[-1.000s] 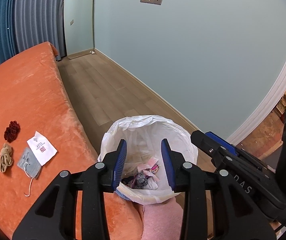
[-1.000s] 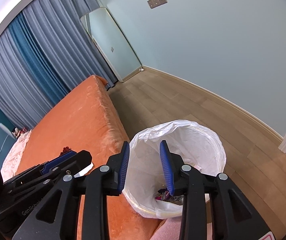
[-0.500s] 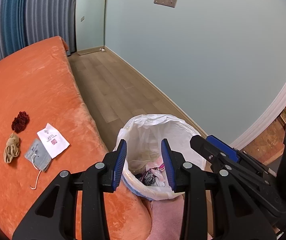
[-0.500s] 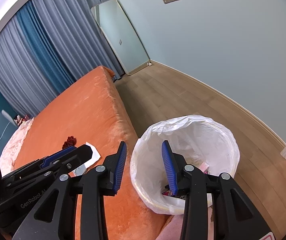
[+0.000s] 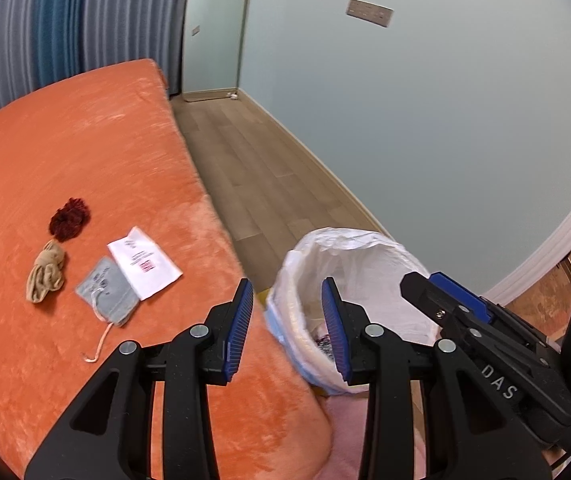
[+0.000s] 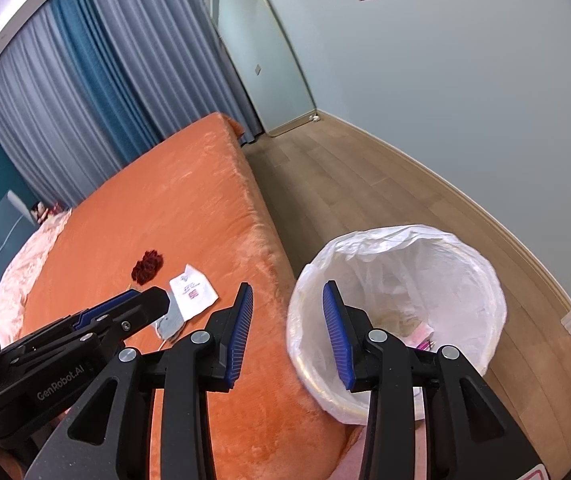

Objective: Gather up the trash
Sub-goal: 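Move both tools back to the beige sock and white envelope on the bed, then grasp the beige sock with the left tool while the right tool grasps the white envelope, then carry sock and envelope over the trash bin and open both tools, then move both tools back to the grey pouch and dark red scrunchie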

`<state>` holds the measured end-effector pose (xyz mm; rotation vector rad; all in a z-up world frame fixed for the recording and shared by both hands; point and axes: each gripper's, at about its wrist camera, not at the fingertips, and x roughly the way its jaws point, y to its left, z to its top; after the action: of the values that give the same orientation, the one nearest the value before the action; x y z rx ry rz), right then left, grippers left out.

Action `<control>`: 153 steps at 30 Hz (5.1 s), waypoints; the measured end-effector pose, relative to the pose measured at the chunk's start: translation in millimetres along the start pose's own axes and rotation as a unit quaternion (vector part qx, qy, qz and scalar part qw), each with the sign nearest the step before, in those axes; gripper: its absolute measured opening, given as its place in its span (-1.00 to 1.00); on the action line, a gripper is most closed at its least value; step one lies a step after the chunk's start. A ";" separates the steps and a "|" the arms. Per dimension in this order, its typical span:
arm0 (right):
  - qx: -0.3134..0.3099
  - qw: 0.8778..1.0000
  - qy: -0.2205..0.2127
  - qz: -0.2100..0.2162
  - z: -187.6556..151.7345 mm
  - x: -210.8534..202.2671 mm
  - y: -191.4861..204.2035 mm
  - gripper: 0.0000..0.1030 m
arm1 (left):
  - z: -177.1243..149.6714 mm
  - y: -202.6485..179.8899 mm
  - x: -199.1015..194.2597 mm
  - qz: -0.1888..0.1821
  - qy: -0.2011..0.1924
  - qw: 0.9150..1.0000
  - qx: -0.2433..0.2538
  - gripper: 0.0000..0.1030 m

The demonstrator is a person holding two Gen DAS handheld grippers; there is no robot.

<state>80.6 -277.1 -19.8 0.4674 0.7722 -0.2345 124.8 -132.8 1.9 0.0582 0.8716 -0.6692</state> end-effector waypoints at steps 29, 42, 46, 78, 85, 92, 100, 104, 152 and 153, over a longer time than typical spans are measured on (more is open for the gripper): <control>-0.117 0.983 0.135 0.049 -38.7 174.8 157.5 -0.18 | -24.6 265.0 18.0 0.158 0.017 0.974 -0.162 0.38; -0.132 0.974 0.184 0.015 -47.4 275.7 169.5 0.10 | -21.3 341.5 101.6 0.163 0.069 0.964 -0.196 0.35; -0.137 0.974 0.178 0.011 -49.2 282.4 172.2 0.12 | -22.4 345.7 112.1 0.145 0.074 0.967 -0.196 0.12; -0.075 0.994 0.029 0.072 18.5 80.0 117.8 -0.84 | 33.6 157.3 -12.8 0.075 -0.033 0.991 -0.104 -0.61; -0.048 0.997 -0.022 0.063 31.5 13.7 70.7 -0.84 | 40.0 73.6 -29.3 0.042 -0.049 0.997 -0.049 -0.61; -0.015 0.998 -0.051 0.041 31.5 -28.9 18.1 -0.84 | 36.7 4.0 -26.7 0.011 -0.043 0.999 0.004 -0.61; 0.022 0.998 -0.058 0.017 25.3 -47.0 -28.9 -0.84 | 28.7 -52.7 -14.5 -0.019 -0.026 0.998 0.050 -0.60; 0.035 0.998 -0.056 0.006 21.7 -46.8 -43.6 -0.84 | 24.4 -70.1 -2.6 -0.035 -0.011 0.997 0.067 -0.60; 0.000 1.000 -0.015 0.010 10.4 -20.5 -7.9 -0.54 | 17.2 -14.4 -5.0 -0.007 -0.013 1.000 -0.009 -0.02; -0.004 1.000 -0.012 0.010 9.8 -18.4 -4.3 -0.48 | 16.5 -11.5 -5.5 -0.005 -0.013 1.000 -0.011 -0.02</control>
<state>72.3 -284.9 -1.9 0.4644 0.7452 -0.2170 127.2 -144.2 19.1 0.0247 0.8549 -0.6679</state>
